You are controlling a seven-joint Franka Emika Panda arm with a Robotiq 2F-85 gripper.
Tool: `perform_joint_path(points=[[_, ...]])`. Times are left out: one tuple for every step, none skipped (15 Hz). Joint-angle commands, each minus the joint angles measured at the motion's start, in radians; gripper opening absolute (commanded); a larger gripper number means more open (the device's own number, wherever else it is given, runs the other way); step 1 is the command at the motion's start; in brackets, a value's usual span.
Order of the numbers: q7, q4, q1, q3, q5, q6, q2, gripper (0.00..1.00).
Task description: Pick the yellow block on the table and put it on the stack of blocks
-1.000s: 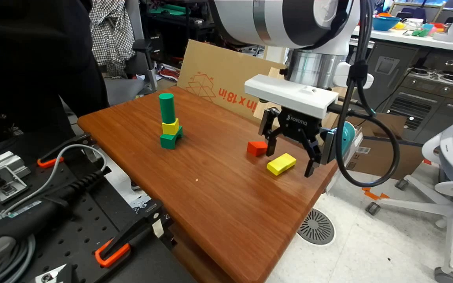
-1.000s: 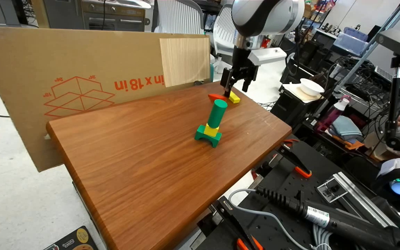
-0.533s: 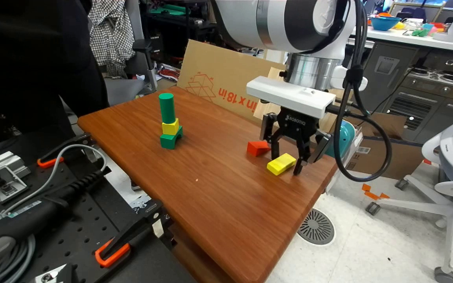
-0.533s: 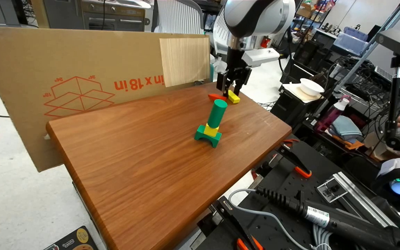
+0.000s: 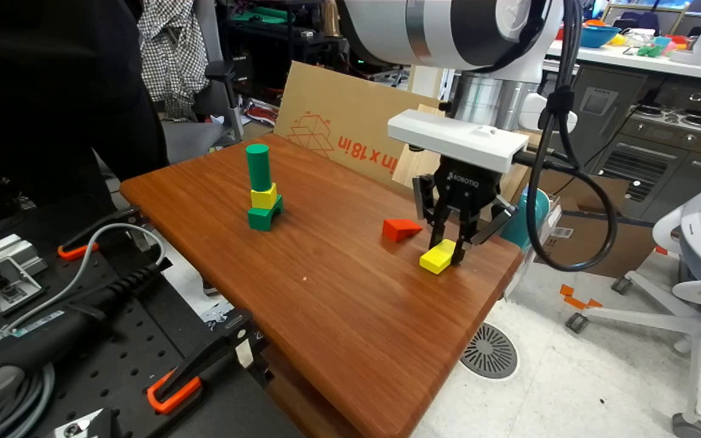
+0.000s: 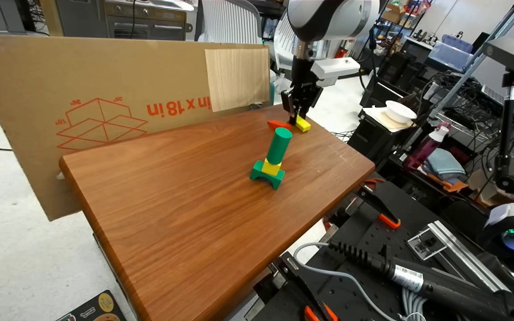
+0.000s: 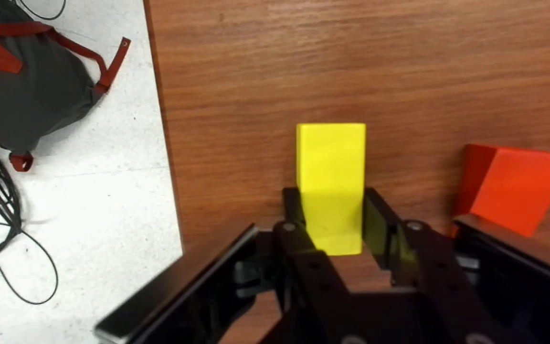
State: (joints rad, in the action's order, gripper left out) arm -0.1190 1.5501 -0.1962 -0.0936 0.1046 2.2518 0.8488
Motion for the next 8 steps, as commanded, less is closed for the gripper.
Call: perform_joint_path(points=[[0.007, 0.074, -0.001, -0.005, -0.017, -0.001, -0.077, 0.09], [0.010, 0.105, 0.000, -0.007, -0.017, 0.013, -0.107, 0.09], [0.009, 0.141, 0.001, -0.007, -0.016, 0.022, -0.147, 0.09], [-0.005, 0.172, -0.001, -0.004, -0.015, 0.018, -0.187, 0.09], [0.010, 0.198, 0.008, -0.012, -0.009, 0.014, -0.224, 0.09], [0.013, 0.224, 0.012, -0.013, -0.006, 0.003, -0.266, 0.09], [0.016, 0.250, 0.017, -0.014, -0.004, -0.002, -0.306, 0.09], [0.021, 0.280, 0.022, -0.014, -0.002, -0.001, -0.351, 0.09]])
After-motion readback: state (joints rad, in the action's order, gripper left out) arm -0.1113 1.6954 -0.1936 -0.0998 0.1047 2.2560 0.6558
